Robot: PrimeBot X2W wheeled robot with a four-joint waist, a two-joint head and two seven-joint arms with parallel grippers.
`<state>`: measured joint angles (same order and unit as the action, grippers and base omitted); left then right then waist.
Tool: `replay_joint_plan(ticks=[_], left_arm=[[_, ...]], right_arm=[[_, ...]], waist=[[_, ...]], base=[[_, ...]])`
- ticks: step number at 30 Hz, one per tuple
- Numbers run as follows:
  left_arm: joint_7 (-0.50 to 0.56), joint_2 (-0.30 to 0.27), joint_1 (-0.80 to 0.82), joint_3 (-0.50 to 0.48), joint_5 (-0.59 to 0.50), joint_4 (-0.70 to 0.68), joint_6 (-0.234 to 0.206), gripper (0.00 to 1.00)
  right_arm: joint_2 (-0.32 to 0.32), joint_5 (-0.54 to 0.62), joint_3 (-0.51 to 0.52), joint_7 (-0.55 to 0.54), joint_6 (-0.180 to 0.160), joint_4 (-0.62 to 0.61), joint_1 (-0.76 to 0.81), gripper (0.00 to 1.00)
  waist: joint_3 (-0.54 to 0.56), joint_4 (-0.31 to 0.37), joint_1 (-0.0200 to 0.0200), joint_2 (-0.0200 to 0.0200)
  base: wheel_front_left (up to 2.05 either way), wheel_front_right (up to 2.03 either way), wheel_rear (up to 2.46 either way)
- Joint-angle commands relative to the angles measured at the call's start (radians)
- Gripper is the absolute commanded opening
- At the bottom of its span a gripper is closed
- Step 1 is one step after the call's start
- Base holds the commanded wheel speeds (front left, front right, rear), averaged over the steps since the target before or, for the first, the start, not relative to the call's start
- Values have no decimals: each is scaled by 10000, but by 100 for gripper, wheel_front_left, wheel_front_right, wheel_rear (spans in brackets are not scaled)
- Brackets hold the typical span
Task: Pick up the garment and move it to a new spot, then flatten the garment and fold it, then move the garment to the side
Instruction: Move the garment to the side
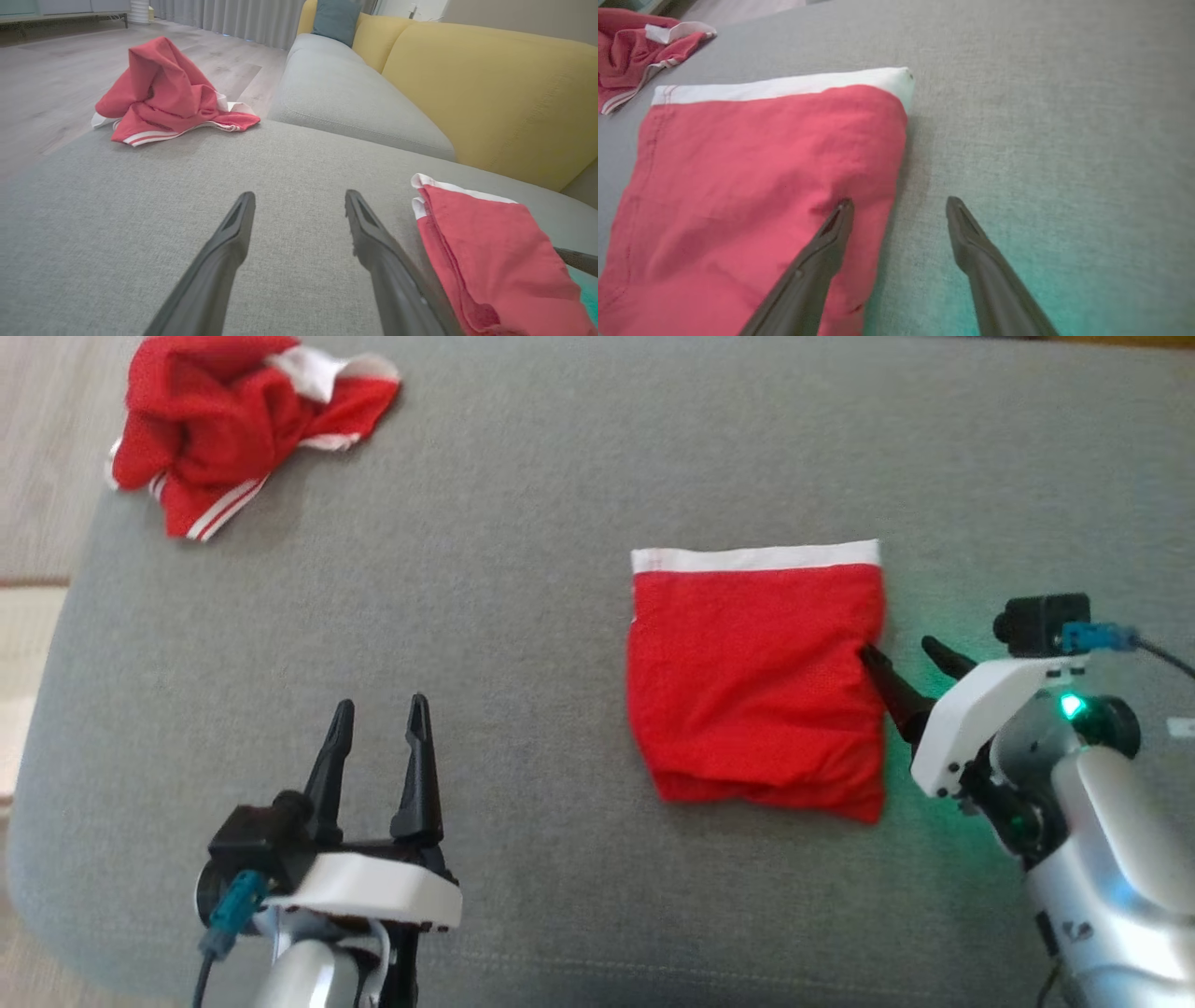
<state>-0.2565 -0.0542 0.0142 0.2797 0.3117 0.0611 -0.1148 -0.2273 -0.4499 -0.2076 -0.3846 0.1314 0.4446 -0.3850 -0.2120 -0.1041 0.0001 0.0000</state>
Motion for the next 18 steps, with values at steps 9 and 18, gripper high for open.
replay_joint_plan(ticks=[9,18], left_arm=[[-53,39,571,-238,36,-401,-47,100],[-53,39,406,-201,-127,-344,-10,100]], right_arm=[[-588,-979,-961,-594,-7,337,-815,53],[-731,-1403,-1505,-207,-7,636,-938,0]], waist=[[-598,-527,-1,0],[-398,-299,-1,0]], base=[[0,0,0],[0,0,0]])
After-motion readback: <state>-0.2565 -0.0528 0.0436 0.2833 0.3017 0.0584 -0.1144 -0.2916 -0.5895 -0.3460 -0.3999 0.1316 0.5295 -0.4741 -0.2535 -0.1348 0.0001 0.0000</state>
